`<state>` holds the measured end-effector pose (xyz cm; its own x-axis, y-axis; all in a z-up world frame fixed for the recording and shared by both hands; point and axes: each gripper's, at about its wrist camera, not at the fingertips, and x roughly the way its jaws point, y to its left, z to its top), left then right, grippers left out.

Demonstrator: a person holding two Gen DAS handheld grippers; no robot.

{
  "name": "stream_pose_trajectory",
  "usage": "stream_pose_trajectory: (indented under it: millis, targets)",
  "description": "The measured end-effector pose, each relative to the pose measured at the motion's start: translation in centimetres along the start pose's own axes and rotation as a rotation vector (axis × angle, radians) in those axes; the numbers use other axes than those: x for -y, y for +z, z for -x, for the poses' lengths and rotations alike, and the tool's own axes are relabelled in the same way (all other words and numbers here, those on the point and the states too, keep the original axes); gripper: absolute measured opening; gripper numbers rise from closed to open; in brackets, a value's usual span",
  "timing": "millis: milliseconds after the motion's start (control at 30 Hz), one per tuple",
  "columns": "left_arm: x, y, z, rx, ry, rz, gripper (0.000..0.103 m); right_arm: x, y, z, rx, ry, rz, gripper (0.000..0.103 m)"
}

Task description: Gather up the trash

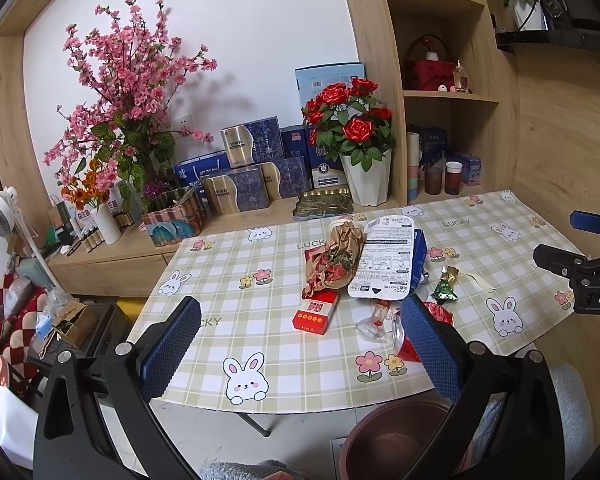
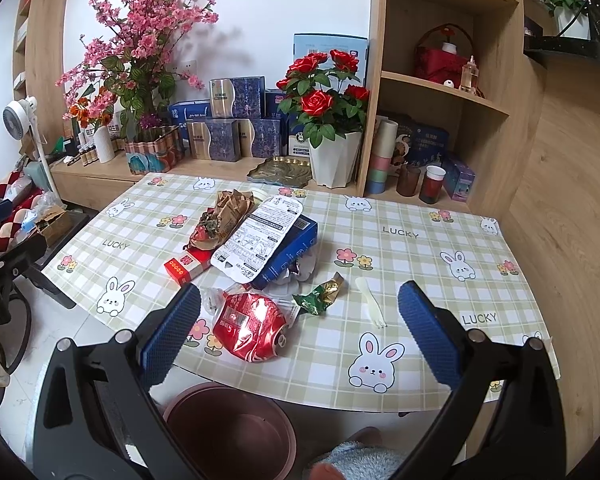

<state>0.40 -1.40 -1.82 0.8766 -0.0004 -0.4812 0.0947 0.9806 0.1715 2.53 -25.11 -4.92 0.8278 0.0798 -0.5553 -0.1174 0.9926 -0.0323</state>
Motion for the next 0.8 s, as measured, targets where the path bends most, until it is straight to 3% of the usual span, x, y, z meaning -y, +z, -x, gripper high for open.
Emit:
stream_pose_trajectory:
  millis: [800]
  targets:
    - [-1.0,-0.8,0.0,-0.014,0.003,0.001,0.098,0.1,-0.4,-0.2,-0.018,-0.003,0.000,0.097]
